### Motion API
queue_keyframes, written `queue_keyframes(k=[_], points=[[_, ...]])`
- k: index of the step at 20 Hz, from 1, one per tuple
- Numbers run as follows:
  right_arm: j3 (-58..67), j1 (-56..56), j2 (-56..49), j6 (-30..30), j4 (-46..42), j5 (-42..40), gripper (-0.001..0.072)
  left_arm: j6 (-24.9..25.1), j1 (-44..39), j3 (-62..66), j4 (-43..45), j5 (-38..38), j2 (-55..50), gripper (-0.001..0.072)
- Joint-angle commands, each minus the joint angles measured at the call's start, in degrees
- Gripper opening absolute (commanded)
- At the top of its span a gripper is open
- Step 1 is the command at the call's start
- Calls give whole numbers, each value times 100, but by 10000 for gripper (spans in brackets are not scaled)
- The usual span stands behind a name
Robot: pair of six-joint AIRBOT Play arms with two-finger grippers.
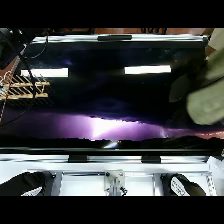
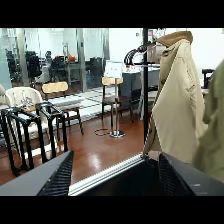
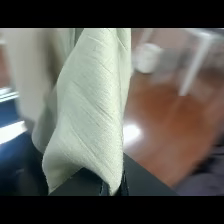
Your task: Fold the shirts.
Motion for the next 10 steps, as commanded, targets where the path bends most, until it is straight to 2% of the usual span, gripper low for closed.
queue_keyframes(k=[1, 6, 10], points=[[4, -745, -20, 87, -35, -398, 43, 0, 4, 0, 0, -28, 4, 639], [4, -1244, -413, 400, 533, -999, 43, 0, 4, 0, 0, -31, 4, 639], [4, -1237, -876, 1043, 273, -1690, 43, 0, 4, 0, 0, -28, 4, 639]])
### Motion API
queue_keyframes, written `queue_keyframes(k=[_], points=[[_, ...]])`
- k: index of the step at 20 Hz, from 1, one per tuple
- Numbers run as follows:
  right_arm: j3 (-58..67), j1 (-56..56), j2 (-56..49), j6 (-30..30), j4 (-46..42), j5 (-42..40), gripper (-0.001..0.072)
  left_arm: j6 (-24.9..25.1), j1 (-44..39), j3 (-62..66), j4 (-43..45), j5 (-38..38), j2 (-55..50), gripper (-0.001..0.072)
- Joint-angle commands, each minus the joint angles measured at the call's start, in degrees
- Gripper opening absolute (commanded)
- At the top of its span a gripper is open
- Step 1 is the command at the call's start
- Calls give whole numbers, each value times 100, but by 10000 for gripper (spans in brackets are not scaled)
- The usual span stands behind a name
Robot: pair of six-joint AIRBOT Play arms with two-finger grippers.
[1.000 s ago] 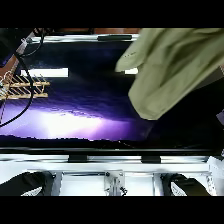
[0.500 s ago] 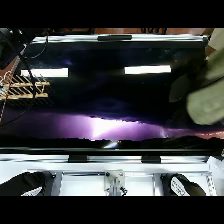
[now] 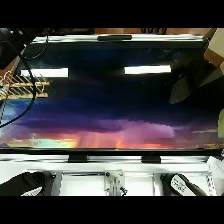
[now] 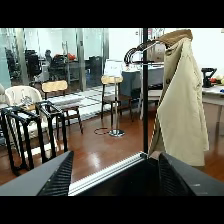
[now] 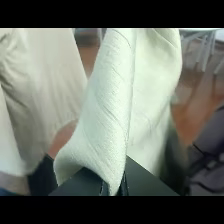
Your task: Fold the shirts.
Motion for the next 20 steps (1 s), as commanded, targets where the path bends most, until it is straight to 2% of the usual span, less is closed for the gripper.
queue_keyframes(k=[1, 4, 9, 14, 20], points=[[2, -70, -385, 496, -286, -654, 43, 0, 2, 0, 0, 0, 4, 639], [4, -81, -614, 647, -813, -824, 44, 0, 2, 0, 0, -2, 4, 639], [2, -737, -743, 1307, -920, -1121, 44, -2, 2, 0, -2, -2, 4, 638], [2, -1408, -743, 1290, -916, -1259, 43, -4, 2, 0, -2, -4, 4, 639], [2, -1672, -649, 1248, -951, -1235, 43, -2, 2, 0, -2, -2, 4, 639]])
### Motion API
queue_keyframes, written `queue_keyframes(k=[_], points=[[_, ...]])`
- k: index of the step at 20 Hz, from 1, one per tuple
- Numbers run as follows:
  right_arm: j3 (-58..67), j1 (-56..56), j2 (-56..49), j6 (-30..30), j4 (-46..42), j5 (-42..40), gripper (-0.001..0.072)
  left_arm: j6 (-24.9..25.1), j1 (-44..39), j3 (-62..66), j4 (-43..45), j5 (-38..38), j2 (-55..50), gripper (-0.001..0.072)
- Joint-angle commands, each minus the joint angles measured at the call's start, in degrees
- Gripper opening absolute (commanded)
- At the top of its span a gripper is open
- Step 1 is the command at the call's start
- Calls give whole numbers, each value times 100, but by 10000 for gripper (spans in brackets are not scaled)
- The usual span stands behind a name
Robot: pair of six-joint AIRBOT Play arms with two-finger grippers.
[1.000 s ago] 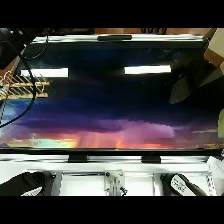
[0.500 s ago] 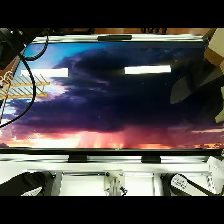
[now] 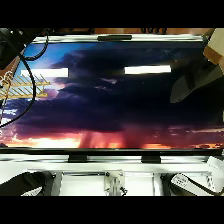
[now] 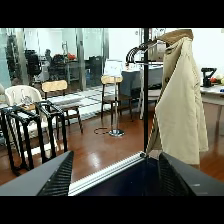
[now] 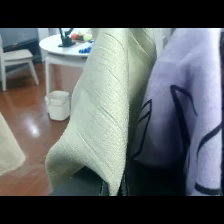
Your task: Fold the shirts.
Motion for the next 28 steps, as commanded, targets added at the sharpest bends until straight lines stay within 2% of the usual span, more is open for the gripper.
queue_keyframes(k=[1, 9, 17, 23, 26, 28], points=[[4, -129, 72, -28, 7, 24, 43, 0, 2, 0, 0, 2, 4, 639], [4, -96, 509, -264, 494, 754, 44, 2, 2, 0, 2, 2, -9, 639], [4, -83, 973, -308, -273, 1781, 43, 11, 4, 0, 22, 2, -7, 639], [4, -83, 1108, -308, -688, 1915, 43, 24, 4, 0, 175, 2, -9, 639], [4, -76, 1110, -315, -476, 1792, 43, 24, 4, 0, 175, 2, -9, 639], [4, -87, 1174, -306, -678, 1967, 43, 24, 4, 0, 197, 4, -9, 639]])
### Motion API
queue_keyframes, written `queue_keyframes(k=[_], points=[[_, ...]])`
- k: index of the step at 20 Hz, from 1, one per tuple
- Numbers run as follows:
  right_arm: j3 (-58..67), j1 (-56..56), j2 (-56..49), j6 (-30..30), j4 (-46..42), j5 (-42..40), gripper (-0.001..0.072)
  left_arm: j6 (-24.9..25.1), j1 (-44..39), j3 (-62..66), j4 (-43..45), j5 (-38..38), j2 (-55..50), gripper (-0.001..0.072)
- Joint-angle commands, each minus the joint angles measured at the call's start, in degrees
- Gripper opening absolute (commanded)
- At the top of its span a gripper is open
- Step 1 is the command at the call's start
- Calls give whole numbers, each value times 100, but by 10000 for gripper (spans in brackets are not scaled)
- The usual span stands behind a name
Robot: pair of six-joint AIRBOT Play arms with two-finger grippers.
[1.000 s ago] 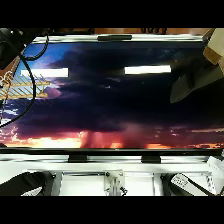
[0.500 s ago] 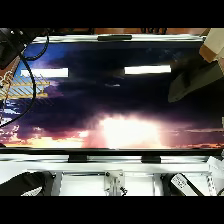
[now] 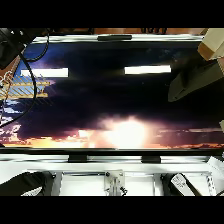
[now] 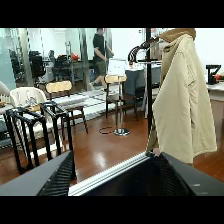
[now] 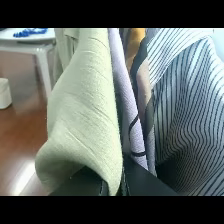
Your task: Fold the shirts.
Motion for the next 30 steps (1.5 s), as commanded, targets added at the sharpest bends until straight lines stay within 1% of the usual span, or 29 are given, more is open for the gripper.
queue_keyframes(k=[1, 5, 7, 8, 9, 11, 12, 14, 15, 16, 18, 22, 24, 26, 29, 30], points=[[0, -107, 90, 13, -240, 223, 43, -2, 7, 0, 46, 4, -4, 639], [0, -568, 245, 74, -140, 376, 43, -2, 7, 0, 46, 4, -4, 639], [0, -623, 269, 26, 105, 339, 43, -2, 7, 0, 46, 4, -7, 639], [0, -623, 267, -50, 417, 249, 44, -2, 7, 0, 46, 4, -7, 639], [0, -623, 258, -199, 809, 96, 43, -2, 7, 0, 46, 4, -7, 639], [0, -610, 225, -737, 1668, -273, 44, -2, 7, 0, 46, 4, -7, 638], [0, -520, 201, -855, 1869, -315, 44, -2, 7, 0, 46, 7, -7, 639], [0, -127, 111, -1305, 1869, -275, 44, -2, 7, 0, 46, 9, -7, 639], [0, 79, 50, -1364, 1851, -278, 44, -2, 7, 0, 46, 9, -7, 639], [0, 291, -31, -1185, 1694, -317, 43, -2, 7, 0, 46, 9, -7, 638], [0, 608, -199, -540, 1189, -435, 44, -2, 7, 0, 46, 7, -7, 639], [0, 813, -496, 221, 278, -929, 43, -2, 7, 0, 46, 7, -7, 639], [0, 809, -634, 557, -190, -1043, 44, -2, 7, 0, 46, 7, -7, 639], [0, 809, -741, 756, -525, -1193, 43, -2, 7, 0, 46, 4, -7, 639], [0, 782, -807, 809, -855, -1497, 43, -4, 7, 0, 46, 2, -7, 639], [0, 693, -831, 841, -828, -1541, 43, -2, 7, 0, 46, 2, -7, 639]])
